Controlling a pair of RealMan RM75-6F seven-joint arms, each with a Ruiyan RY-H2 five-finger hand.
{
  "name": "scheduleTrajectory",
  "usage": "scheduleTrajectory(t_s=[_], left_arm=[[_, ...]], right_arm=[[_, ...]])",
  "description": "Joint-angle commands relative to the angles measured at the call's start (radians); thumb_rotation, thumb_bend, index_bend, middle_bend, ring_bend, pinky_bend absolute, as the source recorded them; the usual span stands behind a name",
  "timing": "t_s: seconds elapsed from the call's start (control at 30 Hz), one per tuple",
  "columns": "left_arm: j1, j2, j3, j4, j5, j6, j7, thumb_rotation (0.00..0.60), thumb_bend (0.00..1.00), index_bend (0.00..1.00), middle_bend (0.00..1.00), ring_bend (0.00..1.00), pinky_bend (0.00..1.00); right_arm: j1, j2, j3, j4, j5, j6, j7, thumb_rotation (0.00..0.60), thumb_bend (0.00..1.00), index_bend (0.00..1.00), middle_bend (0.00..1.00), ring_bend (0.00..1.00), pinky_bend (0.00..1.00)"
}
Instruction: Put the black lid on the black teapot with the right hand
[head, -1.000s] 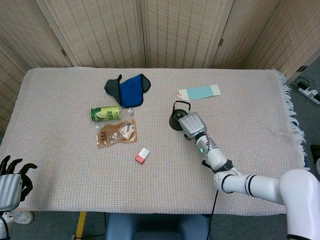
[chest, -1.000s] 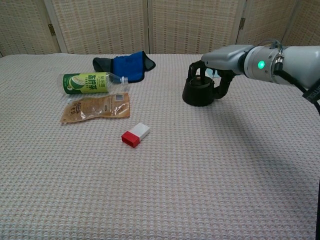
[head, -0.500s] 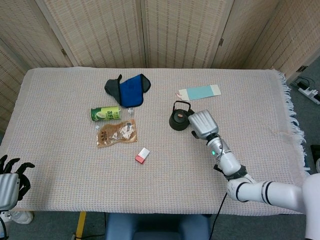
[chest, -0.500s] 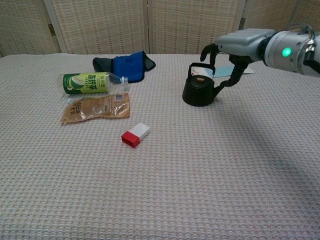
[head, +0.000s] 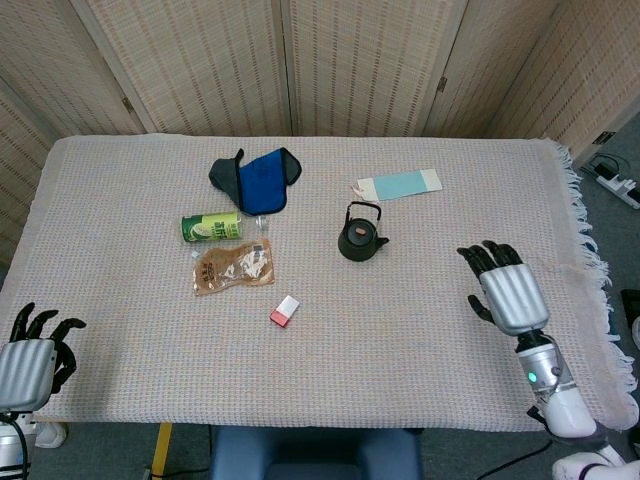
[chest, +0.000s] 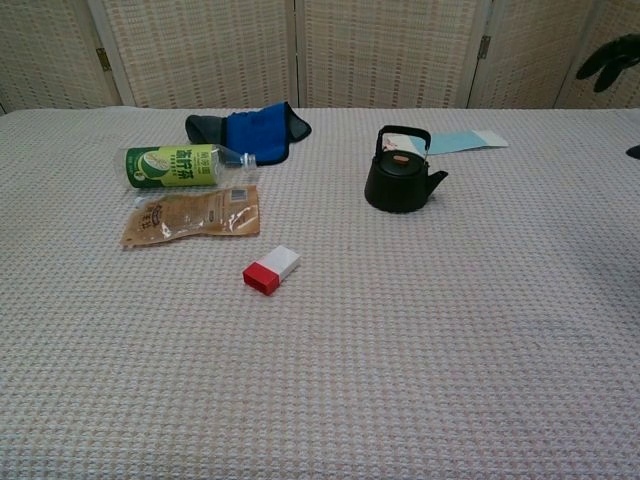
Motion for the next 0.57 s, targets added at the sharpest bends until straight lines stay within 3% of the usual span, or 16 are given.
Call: scheduleTrajectory(t_s=[0.03,0.23,0.57], left_arm=[[-0.005,-0.006,0.001,-0.006,0.002,-0.003,0.010,0.600,0.34,0.33,0.18,0.16,0.05],[-0.017,-0.017,-0.001,-0.009,0.004,-0.012,0.023,0.600,0.34,0.30,0.18,0.16,0.05],[-0.030,-0.030,-0.001,-0.012,0.006,-0.023,0.034,0.600,0.34,0.27,0.18,0.16,0.05]], right_arm=[[-0.134,0.034,-0.055,0.014,-0.106,0.124,0.124,0.600,0.33,0.17,0.23,0.14,0.18],[-0.251,0.038,-0.057,0.079,-0.162,0.216,0.238,0.600,0.33,0.17,0.23,0.17,0.18],[-0.314,0.039,-0.056,0.079,-0.204,0.166,0.234,0.600,0.33,0.17,0.23,0.19,0.18]])
